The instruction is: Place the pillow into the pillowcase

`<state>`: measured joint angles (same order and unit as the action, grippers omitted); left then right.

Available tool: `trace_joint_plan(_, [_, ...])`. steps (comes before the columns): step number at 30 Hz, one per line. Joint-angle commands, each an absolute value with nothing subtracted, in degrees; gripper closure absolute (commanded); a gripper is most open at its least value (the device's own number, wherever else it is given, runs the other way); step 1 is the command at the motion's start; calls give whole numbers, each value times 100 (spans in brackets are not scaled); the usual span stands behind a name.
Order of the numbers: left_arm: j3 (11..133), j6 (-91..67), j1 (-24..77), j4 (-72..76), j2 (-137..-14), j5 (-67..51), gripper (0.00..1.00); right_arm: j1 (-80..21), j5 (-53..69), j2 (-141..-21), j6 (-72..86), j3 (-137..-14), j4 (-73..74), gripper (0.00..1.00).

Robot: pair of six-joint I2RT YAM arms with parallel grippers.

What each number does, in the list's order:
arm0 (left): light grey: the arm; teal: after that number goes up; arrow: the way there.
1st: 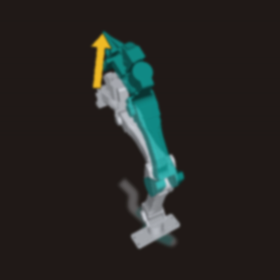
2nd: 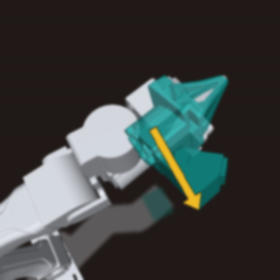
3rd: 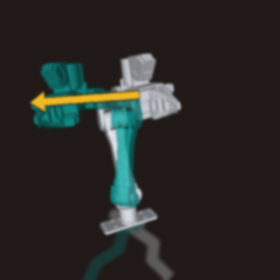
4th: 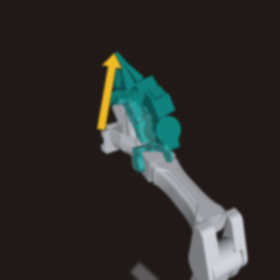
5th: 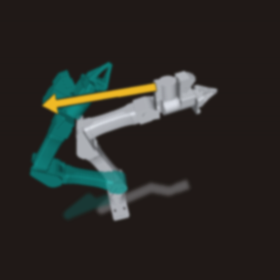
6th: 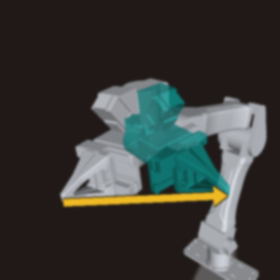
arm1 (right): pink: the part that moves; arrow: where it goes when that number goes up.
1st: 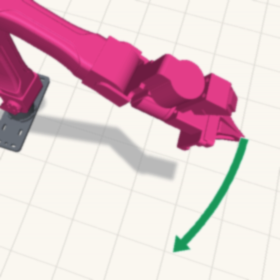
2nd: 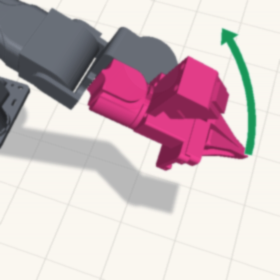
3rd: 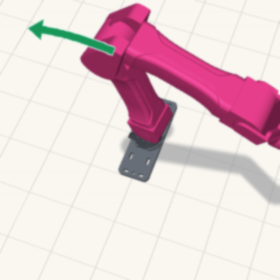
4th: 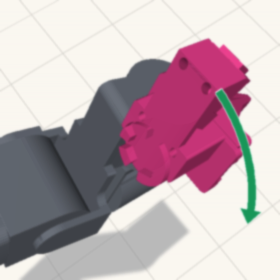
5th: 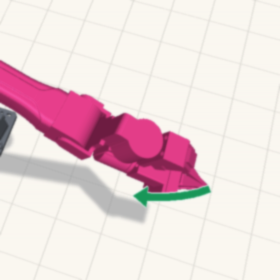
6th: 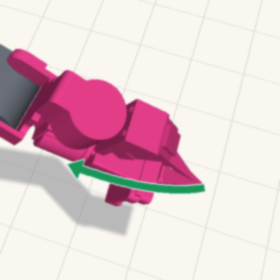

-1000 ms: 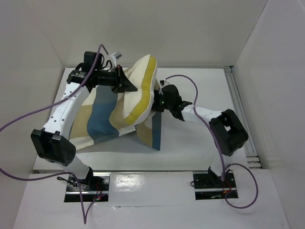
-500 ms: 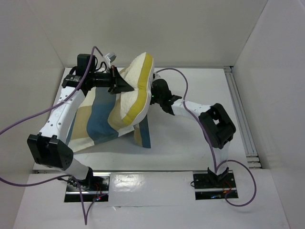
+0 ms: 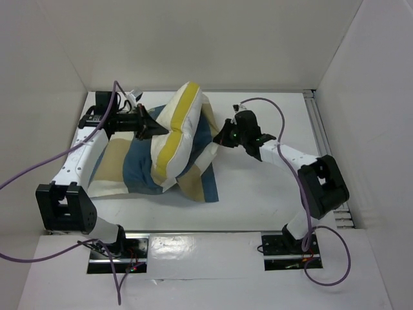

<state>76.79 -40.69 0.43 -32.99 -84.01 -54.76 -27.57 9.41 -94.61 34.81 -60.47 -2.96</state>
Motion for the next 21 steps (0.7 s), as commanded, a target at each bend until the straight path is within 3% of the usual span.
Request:
trace_joint_plan(1, [7567,-3824,-237,-3339,-8366,-4896,100,-2277,895,-8887,3173,-5705,-61,100])
trace_joint_plan(6, [7235,-3665,-115,-3454,-8692,-4334,100,-1671,3139,-8421,3576,-4662,-1420,100])
trace_joint_plan(8, [7102,-3612,-53,-3384,-8806,-4271,100,-1468,3418,-8271,3744,-4396,-1995,100])
trace_joint_plan(14, [6610,-4075,561,-2150,-8957,-5648,100,-1283,3067,-9437,3489,-4526,-1249,100])
trace_joint_plan(20, [7004,-4974,1335,-1082,-8579,-5836,100,-1818,1980,-9721,3542,-5114,-495,100])
trace_joint_plan(21, [7005,-5236,1388,-907,-8500,-5836,100,-1880,1777,-9669,3542,-5202,-353,96])
